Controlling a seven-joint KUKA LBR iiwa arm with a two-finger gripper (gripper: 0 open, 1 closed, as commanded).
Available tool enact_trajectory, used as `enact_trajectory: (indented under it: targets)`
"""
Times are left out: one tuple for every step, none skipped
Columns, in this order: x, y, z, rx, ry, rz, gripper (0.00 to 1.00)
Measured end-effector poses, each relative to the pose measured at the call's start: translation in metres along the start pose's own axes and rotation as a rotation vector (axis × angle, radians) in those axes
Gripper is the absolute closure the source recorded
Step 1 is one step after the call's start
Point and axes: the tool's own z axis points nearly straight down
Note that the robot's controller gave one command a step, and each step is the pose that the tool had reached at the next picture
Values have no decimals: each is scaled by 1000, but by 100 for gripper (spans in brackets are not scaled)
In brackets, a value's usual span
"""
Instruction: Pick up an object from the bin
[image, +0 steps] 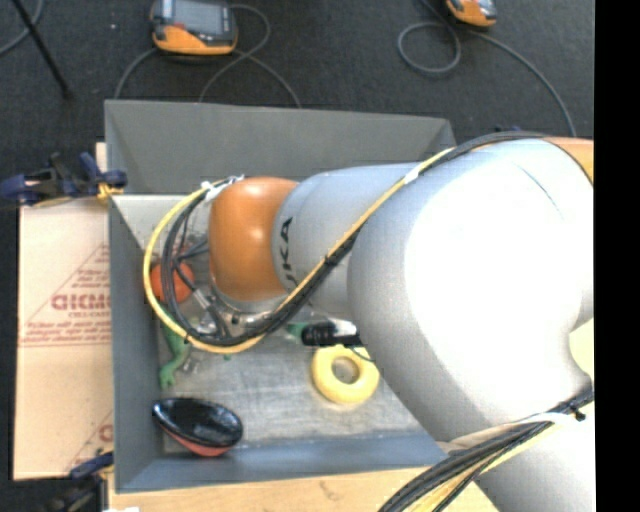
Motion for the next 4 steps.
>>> enact_trajectory:
  targets:
    - [1, -1, -4, 5, 6, 1, 100]
    - [2, -2, -19, 7, 12, 1, 100]
    - [0, 0, -28, 2, 9, 2, 100]
    - [0, -1, -33, 2, 9, 3, 100]
